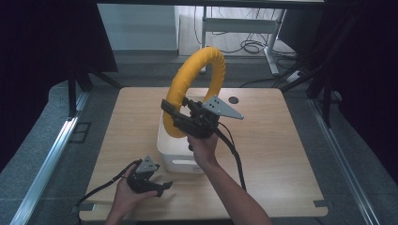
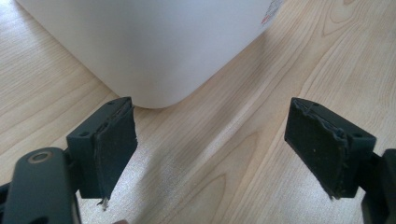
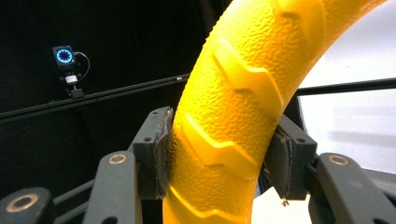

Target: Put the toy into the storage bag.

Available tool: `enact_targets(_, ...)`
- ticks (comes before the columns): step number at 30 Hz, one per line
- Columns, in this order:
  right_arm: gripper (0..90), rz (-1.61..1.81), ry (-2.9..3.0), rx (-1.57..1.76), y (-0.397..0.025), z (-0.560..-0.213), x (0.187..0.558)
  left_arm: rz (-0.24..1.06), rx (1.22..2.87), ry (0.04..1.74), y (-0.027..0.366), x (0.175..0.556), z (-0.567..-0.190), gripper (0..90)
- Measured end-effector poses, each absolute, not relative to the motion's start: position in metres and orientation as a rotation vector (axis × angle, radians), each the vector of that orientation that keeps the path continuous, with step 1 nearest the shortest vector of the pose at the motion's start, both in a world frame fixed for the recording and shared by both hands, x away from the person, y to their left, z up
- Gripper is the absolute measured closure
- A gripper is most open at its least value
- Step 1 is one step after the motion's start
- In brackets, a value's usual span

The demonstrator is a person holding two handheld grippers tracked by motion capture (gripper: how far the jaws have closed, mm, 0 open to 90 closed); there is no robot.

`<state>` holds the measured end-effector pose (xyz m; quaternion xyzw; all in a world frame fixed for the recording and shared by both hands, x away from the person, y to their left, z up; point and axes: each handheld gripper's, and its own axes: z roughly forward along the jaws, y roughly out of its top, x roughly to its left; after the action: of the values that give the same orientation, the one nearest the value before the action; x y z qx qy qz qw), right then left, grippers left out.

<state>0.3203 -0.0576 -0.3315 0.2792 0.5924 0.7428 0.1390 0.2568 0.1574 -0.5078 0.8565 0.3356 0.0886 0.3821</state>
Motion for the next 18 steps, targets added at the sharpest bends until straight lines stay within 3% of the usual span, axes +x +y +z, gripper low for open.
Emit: enact_targets(18, 46.6, 2.127, 1.741, 0.832, -0.05, -0.346, 0.326, 0.224, 2.181, 0.857, 0.157, 0.257, -0.509, 16.9)
